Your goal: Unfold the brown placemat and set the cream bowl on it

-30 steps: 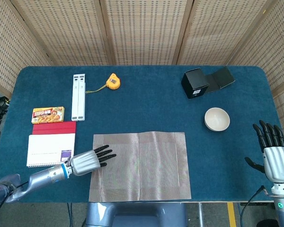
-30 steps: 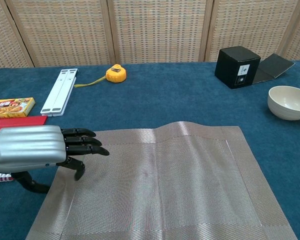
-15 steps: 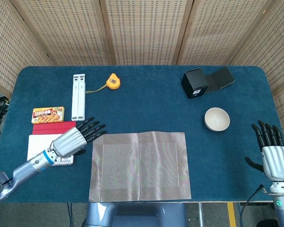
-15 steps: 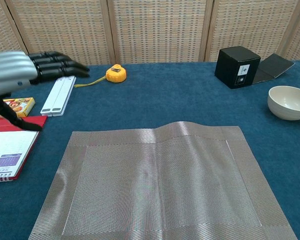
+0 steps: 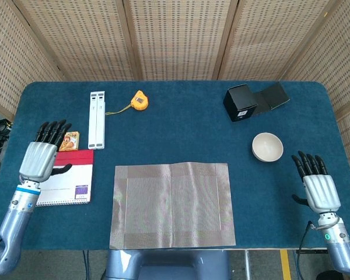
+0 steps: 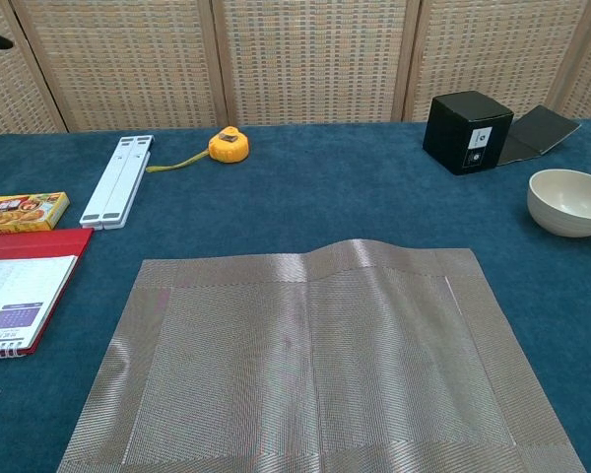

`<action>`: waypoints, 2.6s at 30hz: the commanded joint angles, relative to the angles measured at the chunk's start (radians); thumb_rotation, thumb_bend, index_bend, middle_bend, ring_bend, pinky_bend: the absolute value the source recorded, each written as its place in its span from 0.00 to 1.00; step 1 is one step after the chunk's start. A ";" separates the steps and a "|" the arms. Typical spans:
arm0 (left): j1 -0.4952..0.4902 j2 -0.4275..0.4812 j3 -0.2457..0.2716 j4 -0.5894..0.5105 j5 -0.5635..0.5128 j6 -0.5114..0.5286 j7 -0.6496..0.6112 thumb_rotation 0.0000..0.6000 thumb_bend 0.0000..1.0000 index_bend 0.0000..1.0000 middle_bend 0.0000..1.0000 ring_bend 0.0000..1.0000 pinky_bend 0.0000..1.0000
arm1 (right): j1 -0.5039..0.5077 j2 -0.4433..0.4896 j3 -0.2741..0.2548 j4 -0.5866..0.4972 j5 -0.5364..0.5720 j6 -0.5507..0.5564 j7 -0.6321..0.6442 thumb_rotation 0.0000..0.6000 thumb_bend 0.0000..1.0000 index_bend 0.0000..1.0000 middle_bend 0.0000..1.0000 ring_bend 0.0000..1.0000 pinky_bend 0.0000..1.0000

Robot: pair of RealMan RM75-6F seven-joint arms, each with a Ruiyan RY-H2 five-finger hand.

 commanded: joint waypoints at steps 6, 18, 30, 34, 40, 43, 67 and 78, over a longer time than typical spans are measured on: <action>0.068 0.061 -0.049 -0.081 -0.061 0.009 0.048 1.00 0.00 0.00 0.00 0.00 0.00 | 0.132 -0.077 0.031 0.136 0.081 -0.213 0.002 1.00 0.00 0.00 0.00 0.00 0.00; 0.096 0.078 -0.075 -0.089 -0.028 0.006 0.025 1.00 0.00 0.00 0.00 0.00 0.00 | 0.239 -0.200 0.063 0.325 0.165 -0.353 -0.029 1.00 0.00 0.10 0.00 0.00 0.00; 0.106 0.080 -0.092 -0.089 -0.022 -0.021 0.021 1.00 0.00 0.00 0.00 0.00 0.00 | 0.317 -0.325 0.056 0.523 0.157 -0.434 0.040 1.00 0.43 0.36 0.00 0.00 0.00; 0.109 0.080 -0.097 -0.089 -0.021 -0.028 0.020 1.00 0.00 0.00 0.00 0.00 0.00 | 0.327 -0.363 0.053 0.589 0.137 -0.413 0.083 1.00 0.61 0.49 0.00 0.00 0.00; 0.110 0.078 -0.102 -0.087 -0.019 -0.038 0.021 1.00 0.00 0.00 0.00 0.00 0.00 | 0.326 -0.389 0.038 0.643 0.094 -0.354 0.156 1.00 0.71 0.67 0.00 0.00 0.00; 0.111 0.076 -0.105 -0.086 -0.019 -0.044 0.021 1.00 0.00 0.00 0.00 0.00 0.00 | 0.321 -0.386 0.029 0.648 0.062 -0.302 0.200 1.00 0.71 0.69 0.00 0.00 0.00; 0.123 0.092 -0.111 -0.091 0.013 -0.068 -0.020 1.00 0.00 0.00 0.00 0.00 0.00 | 0.407 -0.194 -0.127 0.043 -0.357 -0.035 0.106 1.00 0.71 0.70 0.00 0.00 0.00; 0.124 0.092 -0.117 -0.085 0.011 -0.078 -0.020 1.00 0.00 0.00 0.00 0.00 0.00 | 0.498 -0.275 -0.110 -0.076 -0.364 -0.188 -0.038 1.00 0.71 0.70 0.00 0.00 0.00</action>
